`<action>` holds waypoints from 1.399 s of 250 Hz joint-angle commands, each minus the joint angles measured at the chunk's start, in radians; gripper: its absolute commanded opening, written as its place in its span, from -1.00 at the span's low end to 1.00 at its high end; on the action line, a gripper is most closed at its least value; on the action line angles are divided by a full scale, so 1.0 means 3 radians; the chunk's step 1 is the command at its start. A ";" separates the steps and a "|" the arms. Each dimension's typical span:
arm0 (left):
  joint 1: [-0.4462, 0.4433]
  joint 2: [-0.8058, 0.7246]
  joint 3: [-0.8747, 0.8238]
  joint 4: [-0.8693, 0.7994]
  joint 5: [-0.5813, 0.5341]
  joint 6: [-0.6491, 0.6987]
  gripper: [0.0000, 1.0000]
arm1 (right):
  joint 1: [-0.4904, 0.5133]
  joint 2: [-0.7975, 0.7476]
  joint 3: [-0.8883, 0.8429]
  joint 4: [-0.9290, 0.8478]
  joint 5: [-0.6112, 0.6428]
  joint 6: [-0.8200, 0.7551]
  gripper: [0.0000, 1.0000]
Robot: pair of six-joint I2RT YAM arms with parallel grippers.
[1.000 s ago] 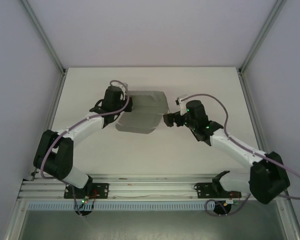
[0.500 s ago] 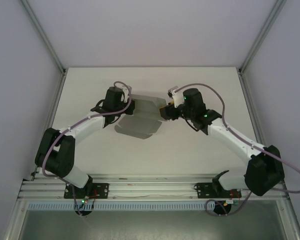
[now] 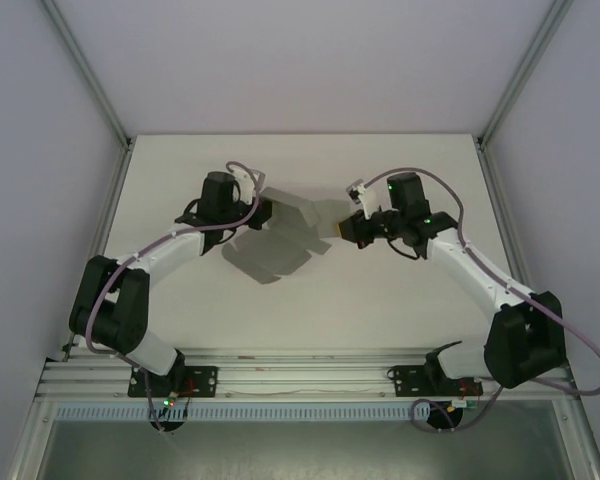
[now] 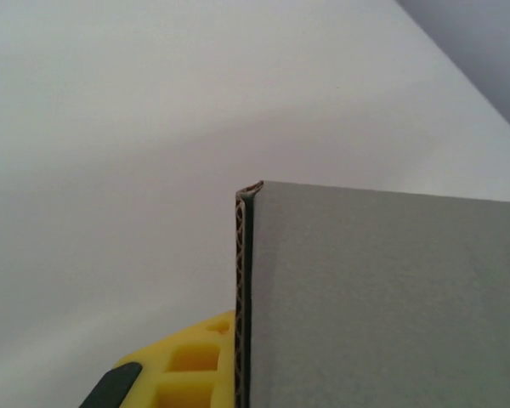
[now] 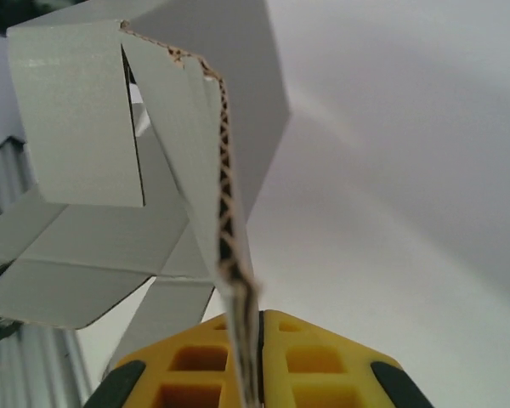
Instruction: Assemble paper box
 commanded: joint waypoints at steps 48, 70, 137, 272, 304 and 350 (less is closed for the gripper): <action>-0.0039 -0.0050 0.0043 0.0158 0.0182 0.0074 -1.00 | -0.0025 0.0202 0.0219 -0.0071 -0.0124 -0.0180 -0.36; -0.0036 -0.0042 0.0045 0.0160 -0.0177 -0.0120 -1.00 | -0.0028 0.0053 0.0114 0.0020 0.0085 -0.0122 0.09; -0.0033 -0.0033 0.0137 -0.0028 -0.0548 -0.0329 -1.00 | -0.0024 -0.0644 -0.0515 0.0224 0.0706 0.0060 0.50; -0.0037 0.0082 0.0265 -0.0222 -0.0591 -0.0392 -1.00 | 0.0227 -0.0298 -0.0485 0.1075 0.1149 0.0418 0.54; -0.0054 0.0073 0.0241 -0.0178 -0.0569 -0.0390 -1.00 | 0.0340 -0.0138 -0.0405 0.1297 0.1245 0.0519 0.56; -0.0100 0.0093 0.0255 -0.0170 -0.0577 -0.0450 -1.00 | 0.0429 0.0065 -0.0348 0.1556 0.1349 0.0660 0.68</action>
